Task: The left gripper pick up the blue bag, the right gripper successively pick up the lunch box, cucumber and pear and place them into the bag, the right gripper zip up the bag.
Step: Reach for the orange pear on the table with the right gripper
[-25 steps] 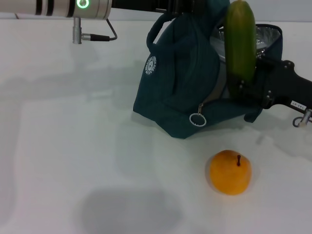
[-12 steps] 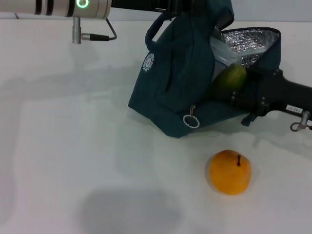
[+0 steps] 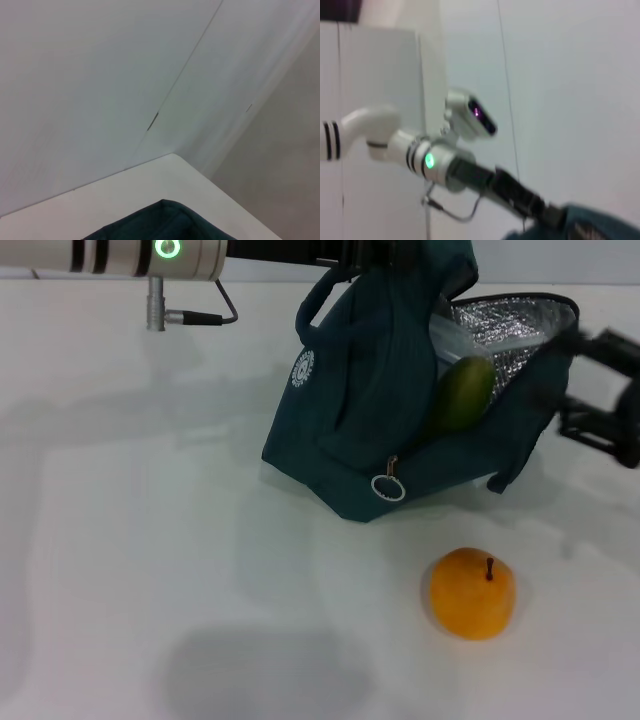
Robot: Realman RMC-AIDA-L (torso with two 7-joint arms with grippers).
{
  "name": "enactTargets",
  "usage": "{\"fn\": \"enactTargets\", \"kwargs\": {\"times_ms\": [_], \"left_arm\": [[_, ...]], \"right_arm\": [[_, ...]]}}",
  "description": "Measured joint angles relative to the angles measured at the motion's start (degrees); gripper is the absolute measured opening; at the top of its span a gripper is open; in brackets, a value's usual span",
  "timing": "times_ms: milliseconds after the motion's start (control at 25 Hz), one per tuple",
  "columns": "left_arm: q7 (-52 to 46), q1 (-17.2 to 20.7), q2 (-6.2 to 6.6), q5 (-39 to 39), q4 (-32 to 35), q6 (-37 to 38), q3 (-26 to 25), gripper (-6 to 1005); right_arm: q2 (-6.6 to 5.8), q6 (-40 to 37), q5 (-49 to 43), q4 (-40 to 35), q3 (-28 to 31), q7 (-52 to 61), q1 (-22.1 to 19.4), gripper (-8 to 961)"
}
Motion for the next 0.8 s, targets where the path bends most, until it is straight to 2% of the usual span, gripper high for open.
{"fn": "enactTargets", "kwargs": {"times_ms": [160, 320, 520, 800], "left_arm": [[0.13, 0.00, 0.00, 0.04, -0.09, -0.05, 0.01, 54], [0.25, 0.00, 0.00, -0.02, -0.12, -0.21, 0.01, 54], [0.37, 0.00, 0.00, -0.08, -0.16, -0.43, -0.07, 54], [0.62, 0.00, 0.00, -0.10, -0.17, -0.54, -0.09, 53]], "right_arm": [[-1.15, -5.85, 1.00, -1.43, -0.52, -1.41, -2.43, 700], [-2.18, -7.90, -5.90, -1.47, -1.40, -1.45, -3.11, 699], [-1.72, -7.00, -13.81, -1.31, -1.10, -1.31, -3.60, 698], [-1.11, -3.81, -17.29, -1.29, -1.57, -0.66, -3.59, 696]]}}
